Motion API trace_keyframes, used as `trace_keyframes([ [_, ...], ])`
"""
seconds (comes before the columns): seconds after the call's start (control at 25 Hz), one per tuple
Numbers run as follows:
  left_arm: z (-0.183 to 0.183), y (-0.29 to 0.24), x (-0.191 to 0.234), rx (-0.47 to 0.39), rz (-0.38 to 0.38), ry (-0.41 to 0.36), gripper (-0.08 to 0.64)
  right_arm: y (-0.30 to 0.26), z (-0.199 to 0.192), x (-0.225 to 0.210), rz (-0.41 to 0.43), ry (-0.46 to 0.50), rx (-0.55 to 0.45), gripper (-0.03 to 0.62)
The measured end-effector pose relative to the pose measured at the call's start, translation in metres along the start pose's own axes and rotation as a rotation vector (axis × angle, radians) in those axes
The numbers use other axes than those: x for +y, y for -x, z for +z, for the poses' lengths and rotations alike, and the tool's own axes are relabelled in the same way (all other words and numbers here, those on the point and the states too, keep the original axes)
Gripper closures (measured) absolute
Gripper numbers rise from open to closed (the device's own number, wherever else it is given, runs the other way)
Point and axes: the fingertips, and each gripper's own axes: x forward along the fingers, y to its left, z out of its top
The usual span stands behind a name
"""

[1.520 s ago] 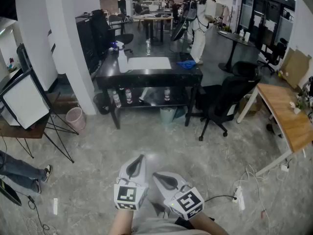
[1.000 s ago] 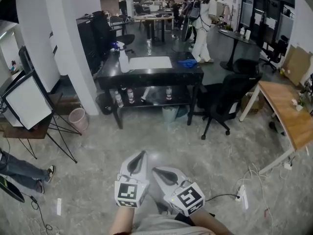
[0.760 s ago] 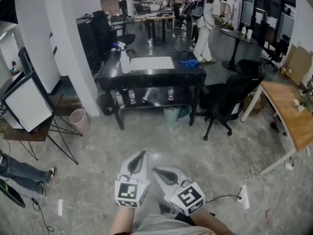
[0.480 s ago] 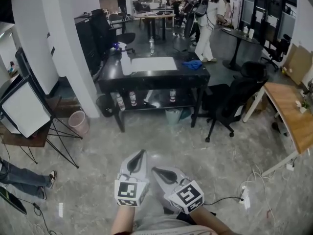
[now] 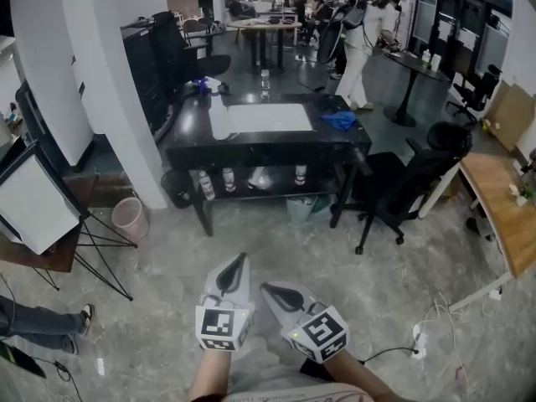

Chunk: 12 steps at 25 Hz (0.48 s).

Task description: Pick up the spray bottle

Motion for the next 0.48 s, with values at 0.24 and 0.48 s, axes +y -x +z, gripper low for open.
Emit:
trace_keyframes([
  [0.24, 0.0, -0.021, 0.043, 0.006, -0.008, -0.005, 0.56, -0.049, 0.021, -0.022, -0.022, 0.003, -0.022, 0.591],
  [0.48, 0.003, -0.035, 0.065, 0.0, -0.031, -0.014, 0.56, -0.078, 0.033, -0.033, -0.051, -0.002, -0.042, 0.591],
])
